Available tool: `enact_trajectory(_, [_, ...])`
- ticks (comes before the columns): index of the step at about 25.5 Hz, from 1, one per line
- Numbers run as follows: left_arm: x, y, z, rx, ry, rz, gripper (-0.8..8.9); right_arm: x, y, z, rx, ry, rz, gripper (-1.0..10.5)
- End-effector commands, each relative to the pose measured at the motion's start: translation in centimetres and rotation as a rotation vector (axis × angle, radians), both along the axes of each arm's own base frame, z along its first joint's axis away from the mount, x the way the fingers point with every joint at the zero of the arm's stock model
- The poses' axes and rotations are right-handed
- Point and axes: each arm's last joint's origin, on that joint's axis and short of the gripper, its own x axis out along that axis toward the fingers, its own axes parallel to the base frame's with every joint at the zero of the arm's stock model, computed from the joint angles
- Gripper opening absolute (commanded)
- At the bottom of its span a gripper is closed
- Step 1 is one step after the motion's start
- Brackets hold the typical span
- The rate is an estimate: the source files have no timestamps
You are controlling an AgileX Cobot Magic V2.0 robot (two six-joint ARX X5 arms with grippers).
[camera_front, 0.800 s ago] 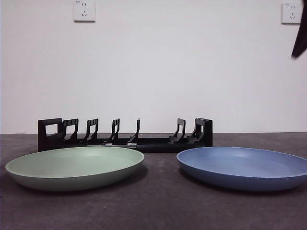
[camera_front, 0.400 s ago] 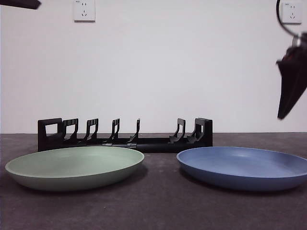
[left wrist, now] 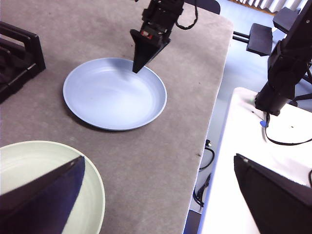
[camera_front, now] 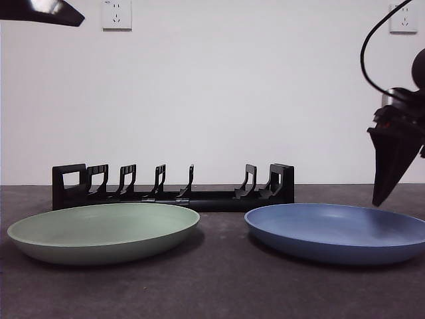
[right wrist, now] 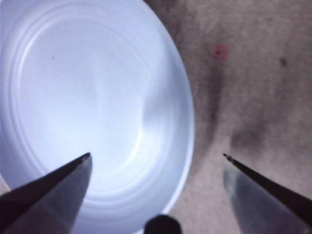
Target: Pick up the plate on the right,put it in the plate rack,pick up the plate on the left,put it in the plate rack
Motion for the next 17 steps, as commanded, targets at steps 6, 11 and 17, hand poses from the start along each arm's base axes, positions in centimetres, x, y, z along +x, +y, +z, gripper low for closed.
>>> enact_trajectory(6, [0.21, -0.29, -0.03, 0.002, -0.013, -0.019, 6.59, 0.74, 0.6, -1.43, -0.016, 0.025, -0.001, 2.1])
enact_trajectory(11, [0.21, -0.3, -0.03, 0.003, -0.015, -0.019, 6.59, 0.93, 0.59, -1.49, -0.016, 0.01, 0.001, -0.2])
enact_trajectory(17, [0.02, -0.62, -0.04, 0.014, -0.045, -0.056, 6.59, 0.91, 0.6, -1.18, -0.014, 0.0, 0.001, -0.1])
